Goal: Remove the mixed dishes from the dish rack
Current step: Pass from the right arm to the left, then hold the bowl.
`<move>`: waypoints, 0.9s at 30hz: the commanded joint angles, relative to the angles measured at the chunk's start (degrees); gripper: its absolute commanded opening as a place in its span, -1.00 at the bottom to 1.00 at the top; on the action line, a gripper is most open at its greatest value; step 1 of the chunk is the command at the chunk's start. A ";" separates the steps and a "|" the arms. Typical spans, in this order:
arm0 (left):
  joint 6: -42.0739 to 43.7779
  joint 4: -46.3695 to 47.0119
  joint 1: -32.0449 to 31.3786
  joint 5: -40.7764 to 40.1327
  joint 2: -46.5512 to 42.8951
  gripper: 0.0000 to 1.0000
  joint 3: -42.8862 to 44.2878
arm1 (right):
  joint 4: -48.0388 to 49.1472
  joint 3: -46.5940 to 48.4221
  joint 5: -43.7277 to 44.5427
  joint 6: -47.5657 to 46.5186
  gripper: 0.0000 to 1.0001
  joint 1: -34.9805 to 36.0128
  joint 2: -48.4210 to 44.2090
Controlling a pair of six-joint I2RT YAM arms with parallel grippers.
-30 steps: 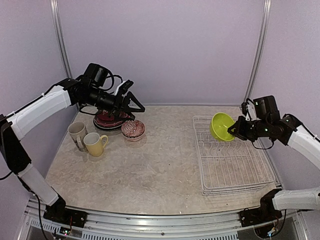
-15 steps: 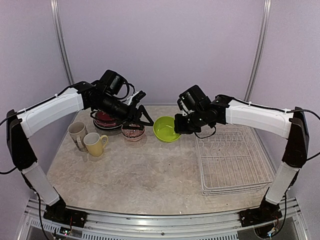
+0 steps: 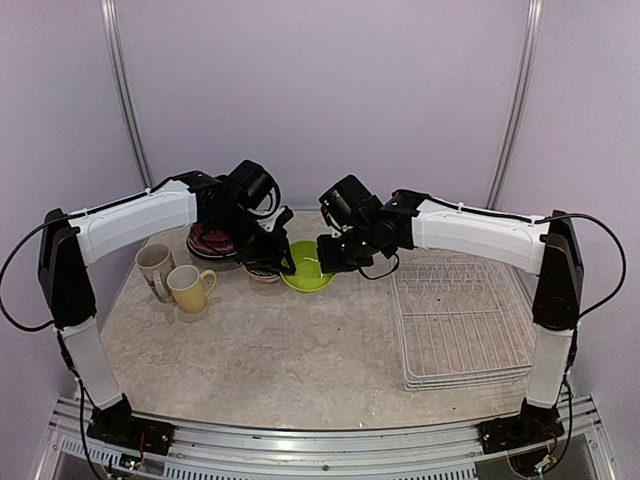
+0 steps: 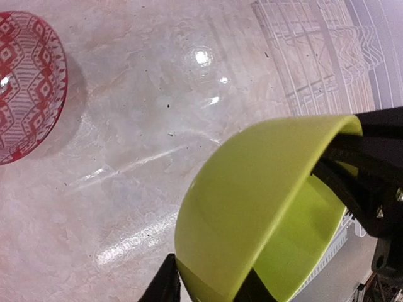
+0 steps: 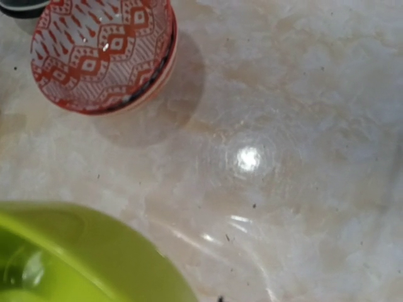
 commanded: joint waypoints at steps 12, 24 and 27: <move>-0.25 -3.45 5.33 -10.04 3.11 -1.00 5.00 | -1.32 -0.86 7.92 -4.24 0.98 1.34 -5.48; 0.00 -16.72 15.64 -16.99 20.71 -1.00 26.36 | -3.88 -18.60 15.16 -5.02 1.00 -1.24 -27.85; 1.05 -17.08 15.90 -16.58 23.93 -1.00 28.19 | -4.91 -21.96 17.02 -3.57 1.00 -1.49 -33.02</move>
